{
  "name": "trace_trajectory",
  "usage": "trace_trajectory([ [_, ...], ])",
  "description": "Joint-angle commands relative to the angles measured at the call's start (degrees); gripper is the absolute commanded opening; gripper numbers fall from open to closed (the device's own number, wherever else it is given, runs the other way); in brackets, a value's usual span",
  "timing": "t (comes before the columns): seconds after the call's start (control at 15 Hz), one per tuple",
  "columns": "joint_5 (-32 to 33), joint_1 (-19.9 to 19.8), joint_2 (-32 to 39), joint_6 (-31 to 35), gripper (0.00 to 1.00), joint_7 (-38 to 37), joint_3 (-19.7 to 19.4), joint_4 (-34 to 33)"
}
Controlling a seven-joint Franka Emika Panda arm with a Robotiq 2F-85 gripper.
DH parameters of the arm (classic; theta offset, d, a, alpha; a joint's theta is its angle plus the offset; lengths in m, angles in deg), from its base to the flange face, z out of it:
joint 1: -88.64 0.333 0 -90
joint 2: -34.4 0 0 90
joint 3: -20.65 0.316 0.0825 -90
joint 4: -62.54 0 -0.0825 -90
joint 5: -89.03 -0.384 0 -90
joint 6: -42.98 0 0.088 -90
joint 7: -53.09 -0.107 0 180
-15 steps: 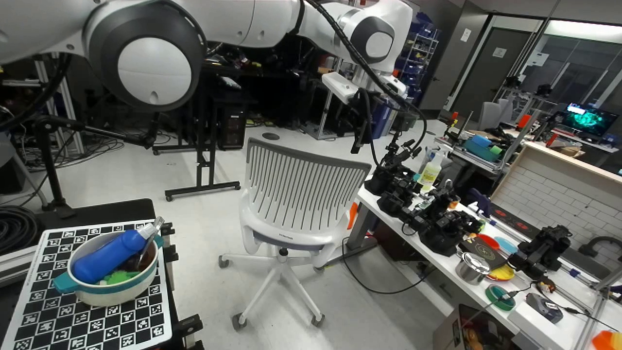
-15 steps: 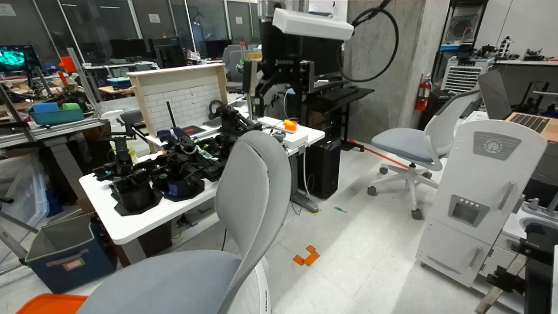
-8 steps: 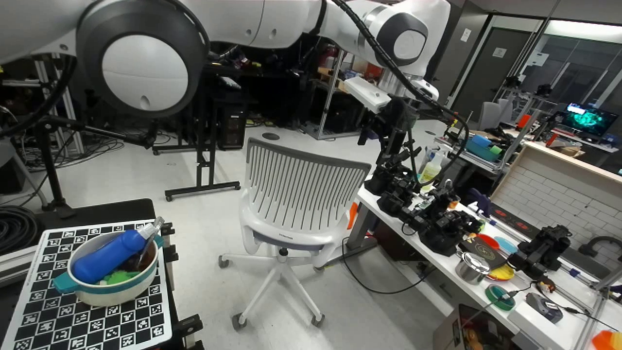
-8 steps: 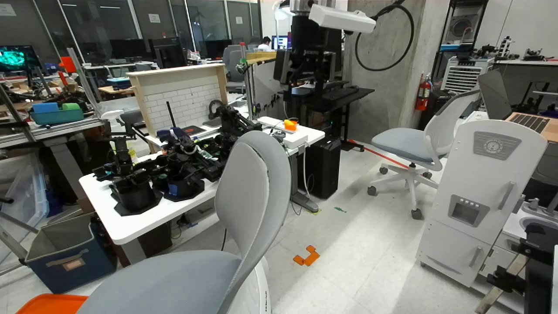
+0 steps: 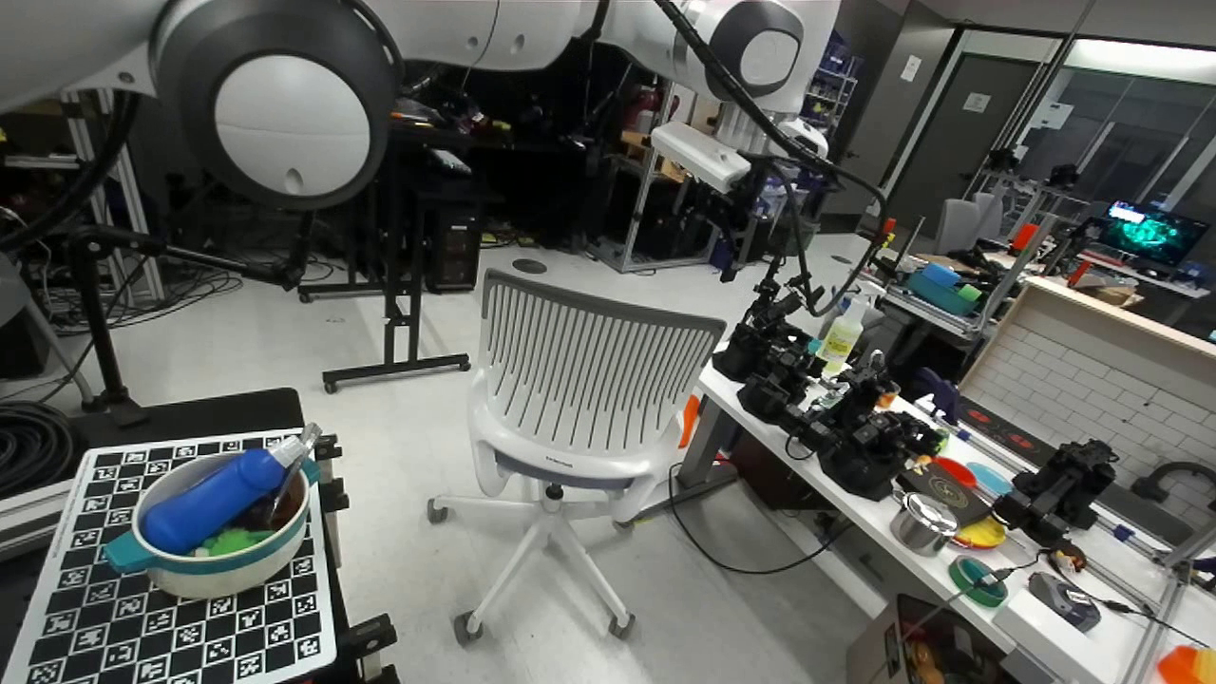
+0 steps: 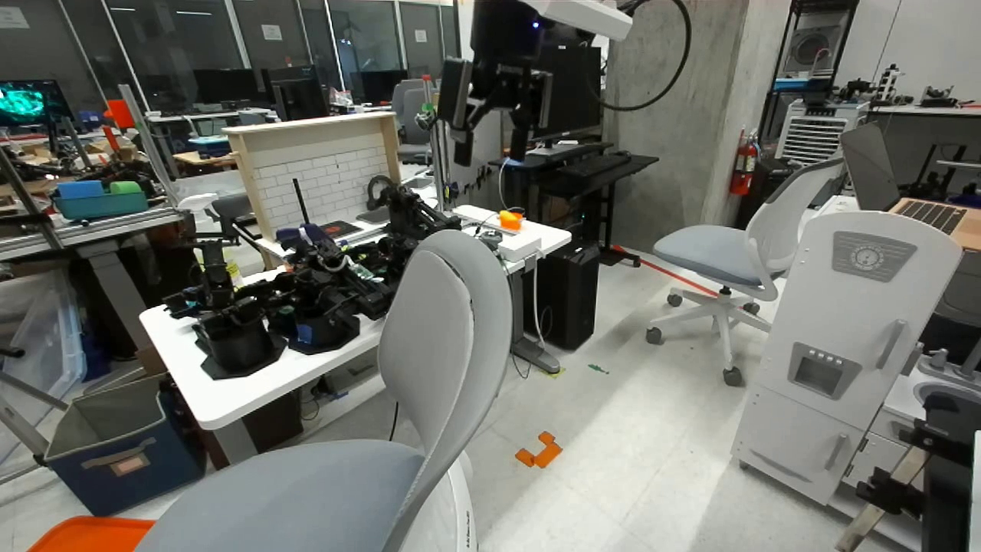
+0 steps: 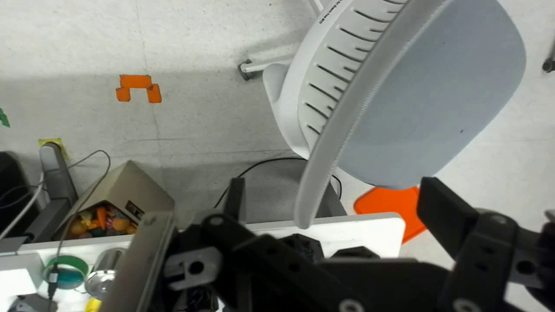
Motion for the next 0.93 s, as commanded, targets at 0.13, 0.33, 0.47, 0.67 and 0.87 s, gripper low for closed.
trace_trajectory([
  [0.13,0.5,1.9,1.0,1.7,1.00,1.5,0.4,1.2],
  [0.33,0.5,0.8,3.5,0.5,1.00,1.4,0.1,-1.3],
  [0.47,0.5,-0.1,4.1,1.0,1.00,1.6,0.0,-0.7],
  [0.67,0.5,-0.9,5.4,1.8,1.00,1.9,0.0,-0.6],
  [0.87,0.5,-0.6,6.4,3.1,1.00,2.3,0.2,-0.9],
])
